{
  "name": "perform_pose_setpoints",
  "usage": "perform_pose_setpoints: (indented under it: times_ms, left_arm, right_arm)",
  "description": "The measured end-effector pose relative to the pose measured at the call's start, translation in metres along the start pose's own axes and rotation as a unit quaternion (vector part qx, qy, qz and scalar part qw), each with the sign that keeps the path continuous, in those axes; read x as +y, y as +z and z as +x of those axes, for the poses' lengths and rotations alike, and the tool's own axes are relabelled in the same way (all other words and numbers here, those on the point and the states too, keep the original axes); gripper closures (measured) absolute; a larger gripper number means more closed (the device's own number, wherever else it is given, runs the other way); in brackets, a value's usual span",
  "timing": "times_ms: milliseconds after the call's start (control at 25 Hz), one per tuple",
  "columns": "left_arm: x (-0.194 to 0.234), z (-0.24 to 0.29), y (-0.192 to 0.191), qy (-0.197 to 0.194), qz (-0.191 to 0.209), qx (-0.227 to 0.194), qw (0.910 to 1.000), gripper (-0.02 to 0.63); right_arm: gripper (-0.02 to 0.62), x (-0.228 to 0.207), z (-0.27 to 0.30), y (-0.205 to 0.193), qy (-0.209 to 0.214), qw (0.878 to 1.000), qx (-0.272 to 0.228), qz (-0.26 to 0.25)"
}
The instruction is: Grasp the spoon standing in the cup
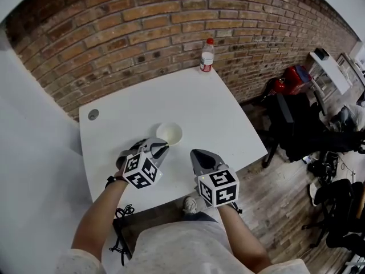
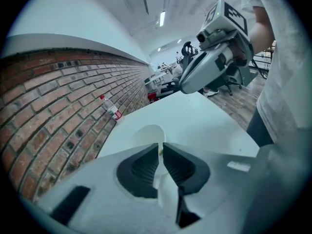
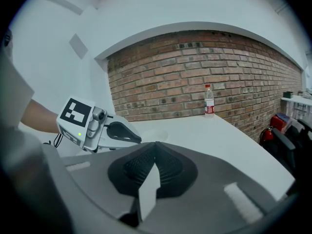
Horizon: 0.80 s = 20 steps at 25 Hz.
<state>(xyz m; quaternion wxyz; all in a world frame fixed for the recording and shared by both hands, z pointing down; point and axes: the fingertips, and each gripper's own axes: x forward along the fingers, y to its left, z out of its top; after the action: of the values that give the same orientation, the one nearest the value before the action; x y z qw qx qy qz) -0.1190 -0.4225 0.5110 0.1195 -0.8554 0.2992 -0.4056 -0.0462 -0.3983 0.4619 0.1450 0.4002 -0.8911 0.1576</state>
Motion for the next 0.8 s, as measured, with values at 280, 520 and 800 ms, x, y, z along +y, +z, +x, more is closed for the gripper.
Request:
perform_pose_setpoints:
  times_ms: [280,520,800]
  left_arm:
    - [0.003,-0.001,0.001,0.015,-0.002,-0.002,0.9999,0.597]
    - [0.006,-0.011,0.01,0.035,-0.011,-0.014,0.9992,0.598]
    - [0.006,-0.033,0.023,0.072,-0.031,-0.036,0.9962,0.598]
  right_arm:
    - [0.588,0.004,0.002,0.003,0.0,1.0,-0.003,0.001]
    - [0.588,0.012,-0.007,0.006,-0.006,1.0,-0.01,-0.001]
    - [0.588,0.023,-0.025,0.002,-0.017,1.0,-0.019,0.002]
